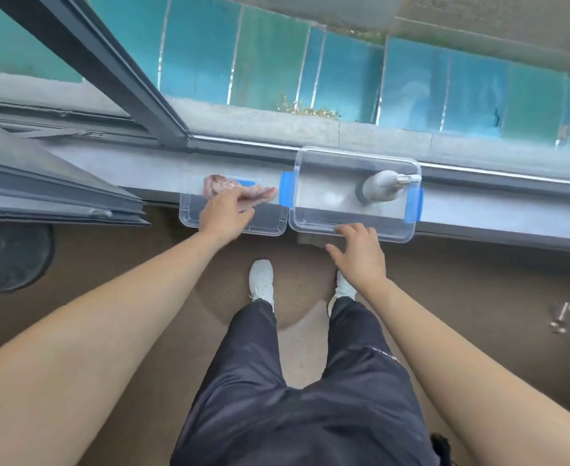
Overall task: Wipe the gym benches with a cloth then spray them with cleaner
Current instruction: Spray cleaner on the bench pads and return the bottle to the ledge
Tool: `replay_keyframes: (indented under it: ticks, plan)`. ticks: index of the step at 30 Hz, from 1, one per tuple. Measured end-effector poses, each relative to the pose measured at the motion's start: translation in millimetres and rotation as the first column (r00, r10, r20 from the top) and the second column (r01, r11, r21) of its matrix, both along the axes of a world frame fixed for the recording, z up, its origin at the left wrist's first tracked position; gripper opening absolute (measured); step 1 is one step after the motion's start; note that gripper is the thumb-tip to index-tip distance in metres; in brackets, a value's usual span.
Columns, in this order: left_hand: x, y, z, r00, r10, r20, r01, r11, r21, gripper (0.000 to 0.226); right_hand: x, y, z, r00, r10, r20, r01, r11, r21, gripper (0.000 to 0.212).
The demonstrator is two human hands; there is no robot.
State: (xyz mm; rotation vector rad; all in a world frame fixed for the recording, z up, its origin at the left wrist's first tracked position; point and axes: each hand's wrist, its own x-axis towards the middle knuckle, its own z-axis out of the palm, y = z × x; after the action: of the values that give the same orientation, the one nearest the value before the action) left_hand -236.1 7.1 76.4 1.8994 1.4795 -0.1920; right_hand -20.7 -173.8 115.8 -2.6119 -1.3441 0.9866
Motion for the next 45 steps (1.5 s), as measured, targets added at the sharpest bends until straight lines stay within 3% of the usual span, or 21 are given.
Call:
replay_keyframes:
  ticks: [5,13,16,21,26,29,32,36,45]
  plan:
    - [-3.7,31.5,-44.6,0.974,-0.139,-0.178,0.147,0.989,0.033,0.058,-11.8,-3.3,-27.7,0.984,-0.167,0.069,0.162,0.984,0.069,0.041]
    - [-7.6,51.0,-58.5,0.940,-0.205,-0.273,0.232,0.970,0.070,0.019,-9.1,4.7,-47.1,0.963,-0.240,0.118,0.231,0.969,0.088,0.032]
    - [-16.5,51.5,-45.9,0.968,-0.175,-0.179,0.188,0.981,0.056,0.019,-8.6,8.2,-42.7,0.964,-0.239,0.112,0.235,0.971,0.051,0.033]
    - [-20.9,39.7,11.5,0.979,0.088,0.186,-0.070,0.992,-0.102,0.004,-7.4,17.8,-19.5,0.976,-0.219,0.014,0.220,0.975,-0.046,0.042]
    - [-22.1,22.7,91.3,0.909,0.119,0.399,0.002,0.957,-0.290,0.014,-24.0,42.2,31.6,0.904,-0.170,-0.392,0.251,0.953,0.167,0.052]
    - [-16.5,12.7,136.9,0.865,0.077,0.496,0.095,0.946,-0.311,0.022,-39.5,63.4,64.6,0.832,-0.021,-0.554,0.227,0.924,0.307,0.064]
    - [-10.0,7.6,173.0,0.816,0.016,0.578,0.174,0.947,-0.271,0.022,-42.3,78.1,85.2,0.819,0.135,-0.558,0.116,0.913,0.391,0.056]
    - [-1.2,11.0,196.2,0.812,-0.032,0.582,0.161,0.972,-0.172,0.022,-21.3,71.7,103.1,0.829,0.071,-0.554,0.152,0.926,0.345,0.007]
    - [60.1,12.3,162.4,0.875,-0.020,0.483,0.058,0.996,-0.063,0.021,43.5,25.8,110.1,0.916,-0.291,-0.277,0.365,0.890,0.274,0.010]
